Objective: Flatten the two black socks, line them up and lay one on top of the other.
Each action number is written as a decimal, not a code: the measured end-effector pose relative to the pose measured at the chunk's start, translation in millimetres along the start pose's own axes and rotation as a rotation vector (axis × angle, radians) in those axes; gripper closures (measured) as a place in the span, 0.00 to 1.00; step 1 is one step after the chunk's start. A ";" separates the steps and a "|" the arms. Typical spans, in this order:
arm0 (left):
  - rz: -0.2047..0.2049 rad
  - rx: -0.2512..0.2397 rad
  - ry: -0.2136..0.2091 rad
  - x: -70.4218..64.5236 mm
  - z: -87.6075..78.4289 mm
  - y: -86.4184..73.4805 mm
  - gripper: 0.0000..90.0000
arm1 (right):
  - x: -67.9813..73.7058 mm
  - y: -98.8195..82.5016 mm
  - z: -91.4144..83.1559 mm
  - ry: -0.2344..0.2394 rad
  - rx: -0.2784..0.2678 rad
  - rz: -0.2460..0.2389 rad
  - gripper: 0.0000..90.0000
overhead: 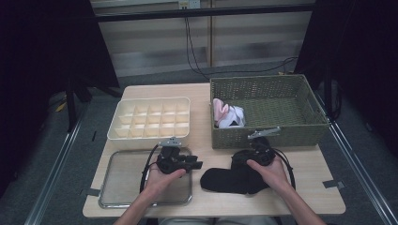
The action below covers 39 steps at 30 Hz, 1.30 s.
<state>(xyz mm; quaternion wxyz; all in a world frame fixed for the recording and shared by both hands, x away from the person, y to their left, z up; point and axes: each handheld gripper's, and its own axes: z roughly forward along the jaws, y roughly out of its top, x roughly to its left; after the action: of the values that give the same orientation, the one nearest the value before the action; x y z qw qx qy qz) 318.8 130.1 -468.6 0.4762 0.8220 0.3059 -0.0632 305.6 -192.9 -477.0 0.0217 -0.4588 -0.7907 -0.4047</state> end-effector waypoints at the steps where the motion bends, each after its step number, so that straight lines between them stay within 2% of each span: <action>1: 0.005 0.000 0.005 0.6 -0.8 0.3 0.66 | 2.3 0.6 0.2 0.003 0.000 -0.004 0.99; 5: -0.001 -0.007 0.013 1.3 -0.2 1.5 0.66 | 14.3 7.7 -3.7 0.037 -0.041 -0.040 1.00; 9: 0.000 -0.008 0.016 1.7 -0.2 1.9 0.66 | 33.4 18.6 -6.6 0.074 -0.096 -0.082 1.00; 12: -0.006 -0.014 0.022 2.1 -1.1 1.1 0.66 | 48.5 24.8 -3.3 0.131 -0.126 -0.115 0.99; 15: -0.013 -0.015 0.037 5.3 -3.9 -0.4 0.66 | 58.9 20.6 10.7 0.148 -0.089 -0.140 0.97; 17: -0.019 -0.015 0.046 7.4 -4.6 -1.4 0.66 | 60.5 15.5 20.0 0.151 -0.053 -0.144 0.95; 20: -0.033 -0.012 0.058 11.6 -3.7 -1.8 0.66 | 58.9 9.7 26.9 0.118 -0.027 -0.138 0.90; 22: -0.041 -0.016 0.062 13.2 -2.8 -1.0 0.66 | 55.3 9.4 23.1 0.103 -0.035 -0.125 0.83; 25: -0.037 -0.014 0.060 13.6 -1.6 -0.3 0.66 | 49.8 7.0 10.8 0.070 -0.054 -0.108 0.76; 29: -0.029 0.002 0.062 12.4 1.0 -1.0 0.65 | 38.0 -8.5 -14.1 0.025 -0.073 -0.073 0.77; 33: -0.020 0.016 0.051 8.9 7.1 -1.0 0.66 | 25.4 -31.3 -33.8 -0.028 -0.073 -0.029 0.77; 36: -0.005 0.022 0.022 4.4 11.7 0.0 0.68 | 16.4 -46.9 -44.9 -0.066 -0.079 0.000 0.75; 39: 0.020 0.035 -0.010 -1.7 15.9 1.0 0.71 | 9.5 -59.2 -50.7 -0.080 -0.071 0.030 0.73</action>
<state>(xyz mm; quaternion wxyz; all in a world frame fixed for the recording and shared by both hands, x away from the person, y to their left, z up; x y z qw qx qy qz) 321.0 115.9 -475.8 0.4641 0.8328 0.2941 -0.0681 239.1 -234.5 -475.9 -0.0199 -0.4869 -0.7691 -0.4134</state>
